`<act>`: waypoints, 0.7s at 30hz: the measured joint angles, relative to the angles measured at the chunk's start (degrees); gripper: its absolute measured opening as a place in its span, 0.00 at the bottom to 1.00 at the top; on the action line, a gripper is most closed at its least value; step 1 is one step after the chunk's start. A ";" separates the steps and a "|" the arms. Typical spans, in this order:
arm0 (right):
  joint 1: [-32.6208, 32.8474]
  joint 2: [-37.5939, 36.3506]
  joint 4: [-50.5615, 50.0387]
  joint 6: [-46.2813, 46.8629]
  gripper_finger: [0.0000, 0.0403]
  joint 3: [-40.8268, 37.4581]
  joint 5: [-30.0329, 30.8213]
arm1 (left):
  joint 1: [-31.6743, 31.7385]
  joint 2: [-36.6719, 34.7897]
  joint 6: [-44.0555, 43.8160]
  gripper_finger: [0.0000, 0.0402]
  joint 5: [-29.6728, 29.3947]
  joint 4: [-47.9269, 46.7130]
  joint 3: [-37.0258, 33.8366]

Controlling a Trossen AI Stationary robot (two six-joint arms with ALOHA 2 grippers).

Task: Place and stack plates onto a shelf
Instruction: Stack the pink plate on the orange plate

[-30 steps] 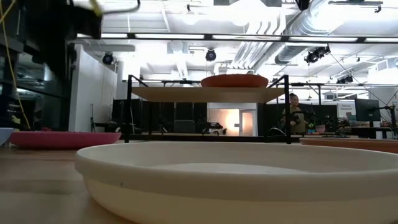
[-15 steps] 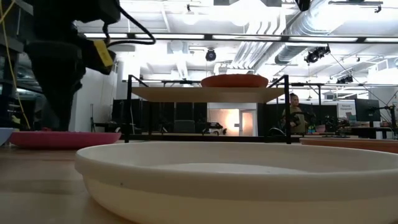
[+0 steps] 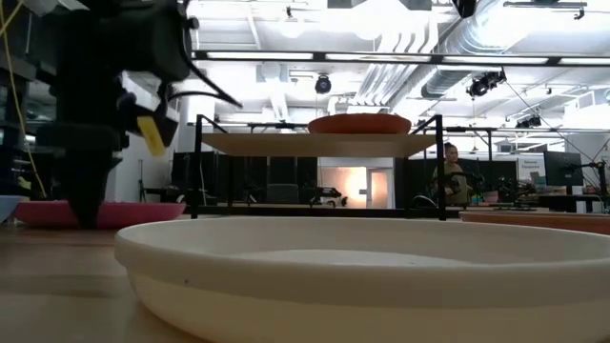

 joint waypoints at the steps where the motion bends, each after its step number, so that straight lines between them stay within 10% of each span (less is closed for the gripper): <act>1: -0.02 0.00 0.00 0.02 0.31 0.00 0.00 | 0.00 0.64 -0.04 0.41 -0.01 0.00 0.00; 12: -0.02 0.00 -0.11 0.00 0.31 0.00 0.00 | 0.02 -1.50 3.14 0.04 -0.48 -3.59 1.39; 21: -0.02 0.00 -0.52 0.00 0.31 0.00 -0.01 | -0.03 -14.69 10.22 0.01 10.53 -13.05 10.66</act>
